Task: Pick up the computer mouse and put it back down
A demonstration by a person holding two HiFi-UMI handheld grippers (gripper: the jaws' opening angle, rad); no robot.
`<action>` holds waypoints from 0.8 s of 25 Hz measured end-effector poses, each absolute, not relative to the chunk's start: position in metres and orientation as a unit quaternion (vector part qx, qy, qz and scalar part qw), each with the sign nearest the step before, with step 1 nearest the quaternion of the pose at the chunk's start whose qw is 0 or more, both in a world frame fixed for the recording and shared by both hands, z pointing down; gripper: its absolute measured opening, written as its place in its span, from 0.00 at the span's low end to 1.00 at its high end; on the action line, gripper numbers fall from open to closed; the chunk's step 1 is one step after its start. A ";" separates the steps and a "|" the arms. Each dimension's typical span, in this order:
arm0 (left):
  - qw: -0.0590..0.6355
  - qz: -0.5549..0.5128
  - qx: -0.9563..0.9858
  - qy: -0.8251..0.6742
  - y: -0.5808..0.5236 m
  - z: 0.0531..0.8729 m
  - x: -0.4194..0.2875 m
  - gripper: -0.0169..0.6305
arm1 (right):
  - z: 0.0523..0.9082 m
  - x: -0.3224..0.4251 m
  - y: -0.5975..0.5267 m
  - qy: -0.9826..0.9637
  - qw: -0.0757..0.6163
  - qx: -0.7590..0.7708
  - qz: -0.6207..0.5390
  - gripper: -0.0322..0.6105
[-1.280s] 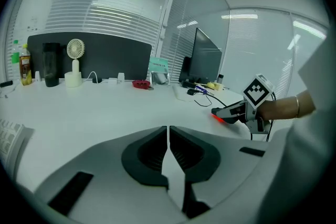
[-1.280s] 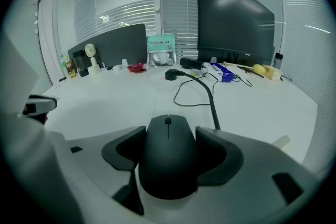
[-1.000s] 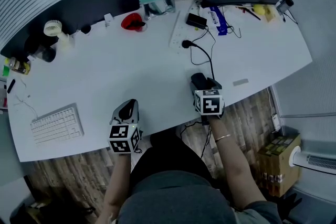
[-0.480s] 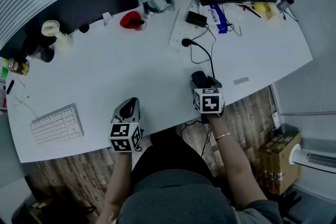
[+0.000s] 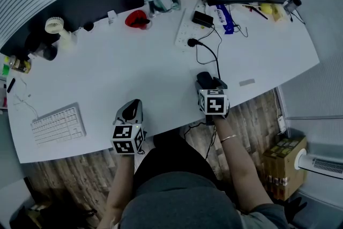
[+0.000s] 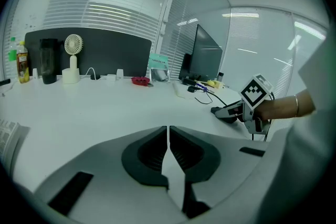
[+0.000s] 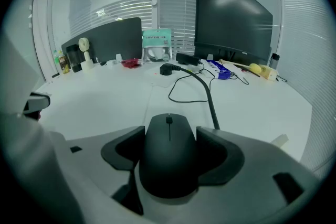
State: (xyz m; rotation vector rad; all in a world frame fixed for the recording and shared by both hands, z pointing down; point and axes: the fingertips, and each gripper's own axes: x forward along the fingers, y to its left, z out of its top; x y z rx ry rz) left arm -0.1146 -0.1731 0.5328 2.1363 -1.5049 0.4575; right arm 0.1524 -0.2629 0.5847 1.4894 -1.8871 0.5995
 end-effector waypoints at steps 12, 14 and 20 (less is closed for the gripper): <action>0.228 0.168 0.782 -0.555 -0.163 0.526 -0.115 0.08 | 0.566 0.148 -0.249 -0.733 0.284 0.573 0.230 0.54; 0.226 0.166 0.784 -0.554 -0.161 0.524 -0.113 0.08 | 0.558 0.146 -0.246 -0.737 0.277 0.575 0.223 0.54; 0.221 0.165 0.787 -0.552 -0.150 0.521 -0.107 0.08 | 0.533 0.140 -0.235 -0.751 0.249 0.577 0.205 0.52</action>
